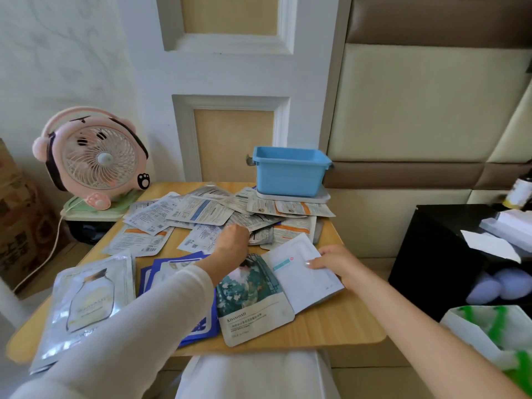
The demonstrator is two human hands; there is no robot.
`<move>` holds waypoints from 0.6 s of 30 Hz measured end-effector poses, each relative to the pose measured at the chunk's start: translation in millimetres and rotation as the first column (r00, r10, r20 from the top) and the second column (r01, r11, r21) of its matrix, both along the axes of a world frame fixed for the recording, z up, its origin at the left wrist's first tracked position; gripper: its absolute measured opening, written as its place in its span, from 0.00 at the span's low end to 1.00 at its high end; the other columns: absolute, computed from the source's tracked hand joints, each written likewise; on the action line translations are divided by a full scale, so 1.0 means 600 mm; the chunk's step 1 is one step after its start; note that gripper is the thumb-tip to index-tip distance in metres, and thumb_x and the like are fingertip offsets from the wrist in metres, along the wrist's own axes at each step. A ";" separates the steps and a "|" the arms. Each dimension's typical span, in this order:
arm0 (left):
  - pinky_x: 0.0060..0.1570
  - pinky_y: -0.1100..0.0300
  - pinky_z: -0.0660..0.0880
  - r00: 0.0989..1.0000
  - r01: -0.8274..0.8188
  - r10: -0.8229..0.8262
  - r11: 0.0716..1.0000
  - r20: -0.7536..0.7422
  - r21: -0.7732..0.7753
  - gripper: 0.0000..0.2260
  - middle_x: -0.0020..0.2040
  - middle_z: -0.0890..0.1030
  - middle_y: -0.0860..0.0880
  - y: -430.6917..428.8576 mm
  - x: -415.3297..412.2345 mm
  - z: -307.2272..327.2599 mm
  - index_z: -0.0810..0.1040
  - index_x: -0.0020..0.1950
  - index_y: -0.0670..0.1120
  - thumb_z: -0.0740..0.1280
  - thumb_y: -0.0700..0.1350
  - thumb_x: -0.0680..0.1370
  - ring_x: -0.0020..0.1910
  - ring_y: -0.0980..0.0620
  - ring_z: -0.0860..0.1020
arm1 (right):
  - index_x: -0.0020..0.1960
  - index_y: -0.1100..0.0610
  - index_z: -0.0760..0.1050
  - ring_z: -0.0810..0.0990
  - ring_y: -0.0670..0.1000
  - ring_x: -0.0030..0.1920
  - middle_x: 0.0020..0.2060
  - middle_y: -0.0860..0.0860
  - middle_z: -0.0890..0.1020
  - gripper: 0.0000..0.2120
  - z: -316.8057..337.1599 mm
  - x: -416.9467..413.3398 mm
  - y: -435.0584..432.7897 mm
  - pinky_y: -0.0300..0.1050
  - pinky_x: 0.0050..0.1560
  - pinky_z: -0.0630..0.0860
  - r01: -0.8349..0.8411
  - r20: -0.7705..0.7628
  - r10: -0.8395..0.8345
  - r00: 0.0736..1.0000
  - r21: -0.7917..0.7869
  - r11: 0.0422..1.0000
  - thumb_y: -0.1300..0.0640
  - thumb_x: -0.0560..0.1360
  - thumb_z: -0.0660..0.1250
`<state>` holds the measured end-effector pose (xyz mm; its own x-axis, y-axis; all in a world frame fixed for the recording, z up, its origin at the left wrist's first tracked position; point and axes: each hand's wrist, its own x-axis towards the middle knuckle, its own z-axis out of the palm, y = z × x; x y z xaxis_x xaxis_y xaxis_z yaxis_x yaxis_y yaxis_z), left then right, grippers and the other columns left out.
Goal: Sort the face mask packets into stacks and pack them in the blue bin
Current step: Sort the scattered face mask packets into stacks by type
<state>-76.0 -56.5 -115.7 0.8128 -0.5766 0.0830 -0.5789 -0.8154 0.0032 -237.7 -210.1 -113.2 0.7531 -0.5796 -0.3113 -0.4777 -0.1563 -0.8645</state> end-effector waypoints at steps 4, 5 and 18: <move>0.43 0.56 0.72 0.992 0.022 -0.023 1.000 0.122 0.015 0.12 0.58 0.72 0.40 0.016 -0.005 0.014 0.73 0.60 0.36 0.59 0.31 0.77 0.52 0.42 0.78 | 0.44 0.61 0.74 0.77 0.55 0.41 0.44 0.59 0.79 0.10 -0.003 -0.006 -0.015 0.43 0.40 0.72 0.145 0.088 -0.140 0.986 -0.048 0.988 0.70 0.68 0.72; 0.40 0.55 0.71 0.986 0.030 -0.025 0.999 0.164 -0.032 0.12 0.59 0.71 0.41 0.022 -0.004 0.020 0.72 0.60 0.36 0.58 0.32 0.77 0.48 0.43 0.78 | 0.50 0.61 0.73 0.76 0.55 0.47 0.49 0.58 0.78 0.14 -0.004 -0.010 -0.019 0.42 0.43 0.70 0.149 0.067 -0.142 0.988 -0.110 0.983 0.68 0.68 0.72; 0.32 0.62 0.64 0.985 0.003 -0.161 0.387 -0.065 -0.922 0.05 0.37 0.72 0.53 0.057 -0.025 0.107 0.67 0.48 0.42 0.55 0.42 0.82 0.35 0.59 0.69 | 0.59 0.46 0.75 0.80 0.52 0.57 0.56 0.50 0.81 0.18 0.068 0.022 0.051 0.49 0.57 0.76 -0.313 0.523 0.233 0.820 0.069 0.947 0.41 0.79 0.52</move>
